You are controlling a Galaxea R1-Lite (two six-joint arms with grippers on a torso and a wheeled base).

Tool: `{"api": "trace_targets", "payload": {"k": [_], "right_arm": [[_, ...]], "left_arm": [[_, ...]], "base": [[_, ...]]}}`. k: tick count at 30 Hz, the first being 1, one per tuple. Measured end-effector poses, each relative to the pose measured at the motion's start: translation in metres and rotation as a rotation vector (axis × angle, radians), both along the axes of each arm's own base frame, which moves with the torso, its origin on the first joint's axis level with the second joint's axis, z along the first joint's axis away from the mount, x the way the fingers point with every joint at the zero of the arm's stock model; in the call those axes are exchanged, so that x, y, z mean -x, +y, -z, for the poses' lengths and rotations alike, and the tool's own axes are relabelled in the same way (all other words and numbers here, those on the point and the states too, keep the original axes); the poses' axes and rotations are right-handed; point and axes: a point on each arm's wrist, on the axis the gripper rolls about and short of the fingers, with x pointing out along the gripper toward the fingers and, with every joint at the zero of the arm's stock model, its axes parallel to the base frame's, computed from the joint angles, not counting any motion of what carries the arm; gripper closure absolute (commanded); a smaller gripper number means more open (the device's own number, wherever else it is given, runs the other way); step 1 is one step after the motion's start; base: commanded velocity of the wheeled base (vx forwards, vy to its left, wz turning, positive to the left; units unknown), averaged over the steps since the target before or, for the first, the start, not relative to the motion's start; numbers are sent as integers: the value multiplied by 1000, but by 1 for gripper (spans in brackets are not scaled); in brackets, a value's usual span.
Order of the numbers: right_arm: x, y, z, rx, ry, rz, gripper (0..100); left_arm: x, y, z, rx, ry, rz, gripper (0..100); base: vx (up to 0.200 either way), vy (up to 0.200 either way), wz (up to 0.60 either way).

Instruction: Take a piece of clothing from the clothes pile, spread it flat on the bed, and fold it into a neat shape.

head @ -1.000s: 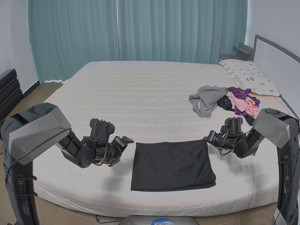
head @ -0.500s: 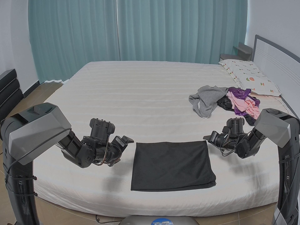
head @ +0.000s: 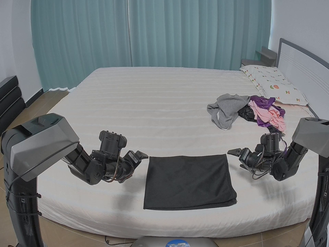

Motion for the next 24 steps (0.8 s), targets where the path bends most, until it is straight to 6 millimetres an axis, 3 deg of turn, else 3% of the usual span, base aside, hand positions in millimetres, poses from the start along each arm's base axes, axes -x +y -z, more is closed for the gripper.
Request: {"api": "trace_targets", "payload": {"k": [5, 11, 17, 24], "right_arm": [[29, -5, -6, -52, -15, 45, 0], [50, -9, -9, -149, -60, 112, 0], [58, -17, 0, -198, -7, 152, 0], [59, -19, 7, -204, 15, 162, 0]], "left_arm": [[0, -1, 3, -37, -16, 48, 0], [-1, -4, 9, -102, -46, 128, 0], [-2, -10, 20, -194, -84, 260, 0], [-2, -17, 28, -197, -93, 289, 0]], "base": [[0, 0, 0], [0, 0, 0], [0, 0, 0], [0, 0, 0]]}}
